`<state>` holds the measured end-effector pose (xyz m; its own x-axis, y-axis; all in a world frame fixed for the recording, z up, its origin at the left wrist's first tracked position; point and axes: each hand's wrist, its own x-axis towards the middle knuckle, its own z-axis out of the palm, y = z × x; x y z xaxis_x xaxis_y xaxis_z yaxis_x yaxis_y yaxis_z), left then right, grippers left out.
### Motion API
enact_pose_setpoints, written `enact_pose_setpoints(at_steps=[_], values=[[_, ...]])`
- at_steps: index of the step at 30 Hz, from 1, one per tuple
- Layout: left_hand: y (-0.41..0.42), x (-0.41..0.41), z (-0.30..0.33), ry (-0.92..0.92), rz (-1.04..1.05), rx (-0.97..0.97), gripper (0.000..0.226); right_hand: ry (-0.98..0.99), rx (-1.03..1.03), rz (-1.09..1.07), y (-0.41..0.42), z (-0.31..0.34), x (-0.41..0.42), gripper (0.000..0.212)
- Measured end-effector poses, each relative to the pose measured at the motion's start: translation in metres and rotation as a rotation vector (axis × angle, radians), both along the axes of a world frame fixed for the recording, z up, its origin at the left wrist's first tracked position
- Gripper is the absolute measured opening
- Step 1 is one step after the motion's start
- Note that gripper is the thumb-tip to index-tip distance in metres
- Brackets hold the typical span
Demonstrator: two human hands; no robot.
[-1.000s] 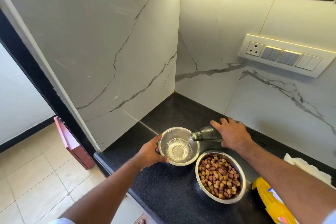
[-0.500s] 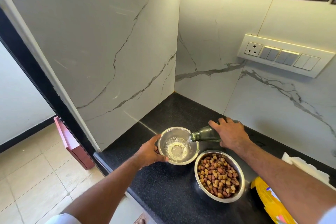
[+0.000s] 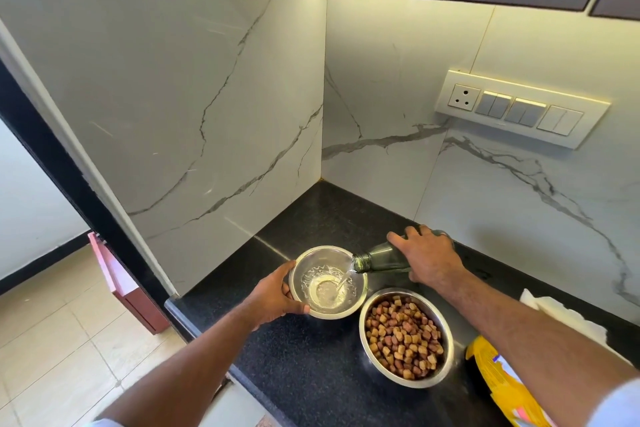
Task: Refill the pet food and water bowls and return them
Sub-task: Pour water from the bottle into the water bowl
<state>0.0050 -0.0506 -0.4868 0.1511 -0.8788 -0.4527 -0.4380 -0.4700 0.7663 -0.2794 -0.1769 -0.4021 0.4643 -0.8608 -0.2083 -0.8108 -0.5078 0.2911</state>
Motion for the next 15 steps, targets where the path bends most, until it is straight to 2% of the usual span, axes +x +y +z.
enact_pose_setpoints(at_steps=[15], values=[[-0.0012, 0.0031, -0.0078, 0.028, 0.002, 0.012, 0.107, -0.01, 0.007, -0.024, -0.0061, -0.0036, -0.0049, 0.095]])
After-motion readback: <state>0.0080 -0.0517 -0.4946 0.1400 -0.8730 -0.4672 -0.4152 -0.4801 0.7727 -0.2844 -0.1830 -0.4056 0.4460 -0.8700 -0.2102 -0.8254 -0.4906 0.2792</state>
